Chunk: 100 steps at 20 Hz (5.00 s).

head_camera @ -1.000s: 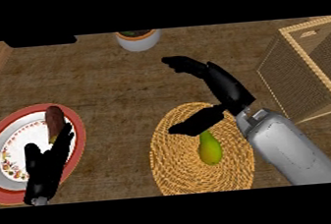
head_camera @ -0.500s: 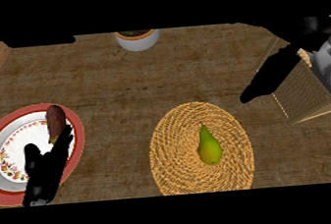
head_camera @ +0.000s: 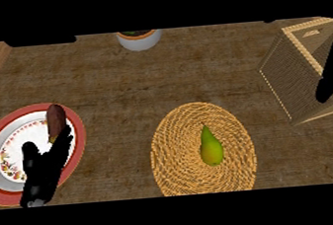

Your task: Pick the pear from the placemat and place it in the basket

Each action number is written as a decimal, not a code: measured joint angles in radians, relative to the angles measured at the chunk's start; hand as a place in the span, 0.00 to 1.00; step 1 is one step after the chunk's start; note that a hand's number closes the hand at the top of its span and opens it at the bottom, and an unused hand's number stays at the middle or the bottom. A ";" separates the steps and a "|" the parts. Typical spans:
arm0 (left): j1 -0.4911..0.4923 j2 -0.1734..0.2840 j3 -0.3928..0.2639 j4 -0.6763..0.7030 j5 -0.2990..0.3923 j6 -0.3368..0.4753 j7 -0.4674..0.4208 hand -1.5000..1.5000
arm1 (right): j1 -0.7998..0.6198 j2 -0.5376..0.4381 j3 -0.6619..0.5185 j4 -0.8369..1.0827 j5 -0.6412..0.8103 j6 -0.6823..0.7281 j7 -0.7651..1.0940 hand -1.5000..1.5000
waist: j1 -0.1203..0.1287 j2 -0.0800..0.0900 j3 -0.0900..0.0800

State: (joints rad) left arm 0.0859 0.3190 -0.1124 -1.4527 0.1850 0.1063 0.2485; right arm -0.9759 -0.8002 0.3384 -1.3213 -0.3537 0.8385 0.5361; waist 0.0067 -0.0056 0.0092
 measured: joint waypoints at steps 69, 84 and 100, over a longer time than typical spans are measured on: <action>0.029 -0.084 0.087 -0.019 -0.097 -0.078 0.011 0.50 | 0.487 0.546 0.133 0.102 0.851 -0.235 -0.324 0.00 | -0.002 -0.002 0.004; 0.037 -0.100 0.103 -0.024 -0.116 -0.096 -0.007 0.50 | 0.489 0.584 0.155 0.193 1.020 -0.367 -0.493 1.00 | 0.000 -0.006 0.001; 0.083 -0.107 0.132 -0.050 -0.119 -0.085 0.004 0.50 | 0.947 0.431 0.365 -0.371 1.394 -0.634 -0.194 1.00 | -0.048 -0.016 0.000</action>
State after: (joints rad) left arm 0.1685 0.2123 0.0199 -1.5031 0.0664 0.0215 0.2521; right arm -0.0290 -0.3689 0.7036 -1.6924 1.0398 0.2049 0.3416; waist -0.0415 -0.0220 0.0088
